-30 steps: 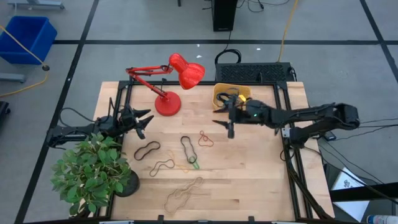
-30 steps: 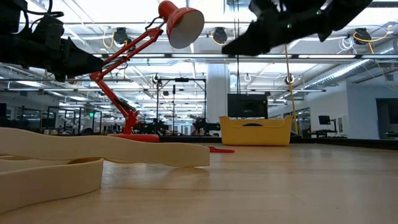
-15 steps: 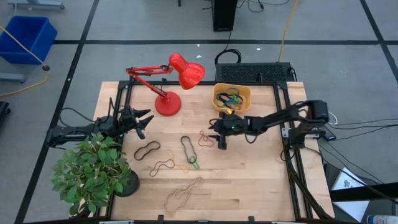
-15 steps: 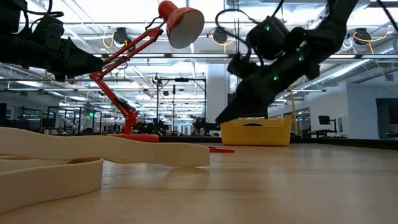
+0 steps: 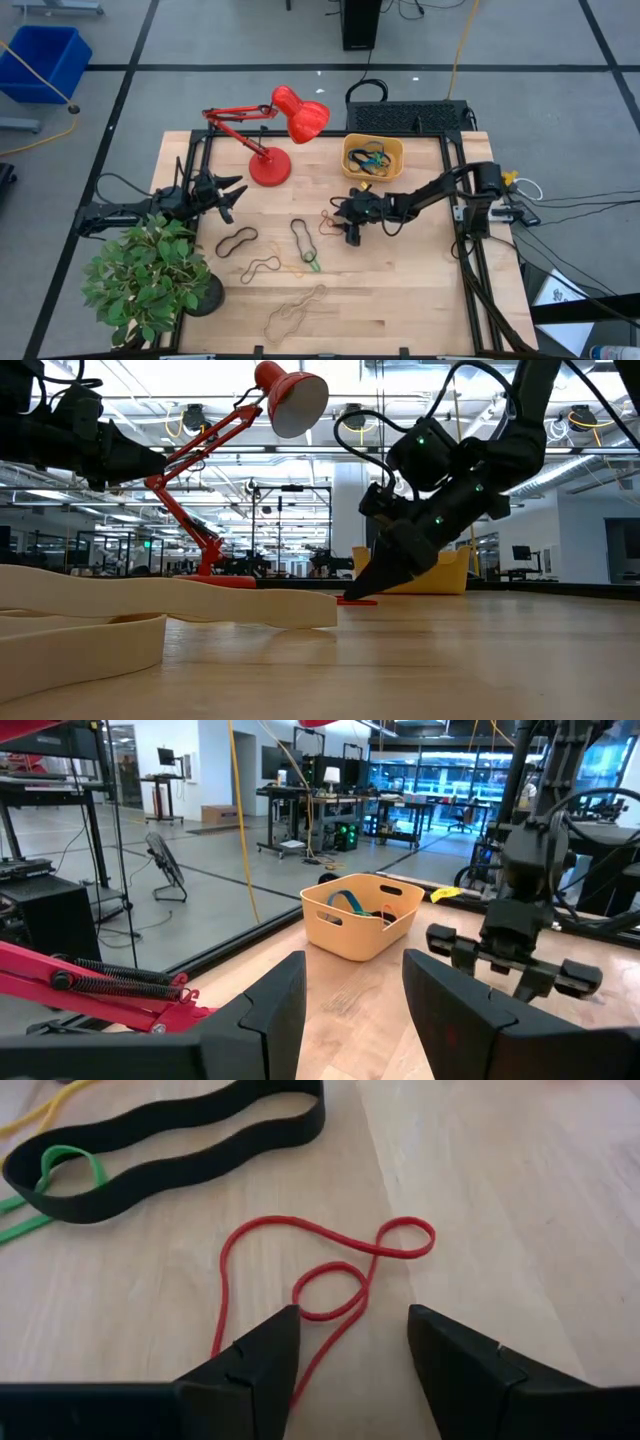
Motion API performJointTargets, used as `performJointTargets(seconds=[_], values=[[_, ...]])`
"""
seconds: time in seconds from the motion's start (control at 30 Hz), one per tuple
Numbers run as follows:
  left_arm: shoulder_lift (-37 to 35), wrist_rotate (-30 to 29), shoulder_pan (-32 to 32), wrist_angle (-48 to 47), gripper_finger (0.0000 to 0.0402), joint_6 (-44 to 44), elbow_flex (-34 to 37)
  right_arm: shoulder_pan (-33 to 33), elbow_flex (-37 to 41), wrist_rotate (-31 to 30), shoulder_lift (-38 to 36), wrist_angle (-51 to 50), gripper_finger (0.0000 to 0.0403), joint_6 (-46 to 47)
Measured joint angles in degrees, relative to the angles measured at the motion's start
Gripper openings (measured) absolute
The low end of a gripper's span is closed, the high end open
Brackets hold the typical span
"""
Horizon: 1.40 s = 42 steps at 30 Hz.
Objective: Pick and place rubber bands into bin
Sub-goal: Put the red rubber band into the yellow container
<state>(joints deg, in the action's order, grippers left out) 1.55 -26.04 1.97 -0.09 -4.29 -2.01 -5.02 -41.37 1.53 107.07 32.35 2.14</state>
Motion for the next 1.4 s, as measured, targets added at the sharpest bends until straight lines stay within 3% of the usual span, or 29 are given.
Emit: performJointTargets(seconds=[0.23, 0.63, 0.83, 1.07, 1.4], values=[[0.0, 0.0, 0.0, 0.0, 0.0173, 0.0, 0.0, 1.7, -0.2, -0.8, 2.7, 0.9, 0.0162, -2.2], [0.0, 0.0, 0.0, -0.1, 0.0173, 0.0, 0.0, 1.8, -0.1, 0.0, 3.1, 0.2, 0.0014, -1.5], [0.0, 0.0, 0.0, -0.1, 0.0173, 0.0, 0.0, 1.6, 0.1, 0.3, 2.0, 3.9, 0.0003, 2.3], [0.0, 0.0, 0.0, -0.1, 0.0173, 0.0, 0.0, 1.1, 0.1, -0.5, -9.6, 4.3, 0.0001, -0.8], [0.0, 0.0, 0.0, -0.1, 0.0173, 0.0, 0.0, -0.9, 0.2, -13.4, -33.3, 3.8, 0.0001, -15.8]])
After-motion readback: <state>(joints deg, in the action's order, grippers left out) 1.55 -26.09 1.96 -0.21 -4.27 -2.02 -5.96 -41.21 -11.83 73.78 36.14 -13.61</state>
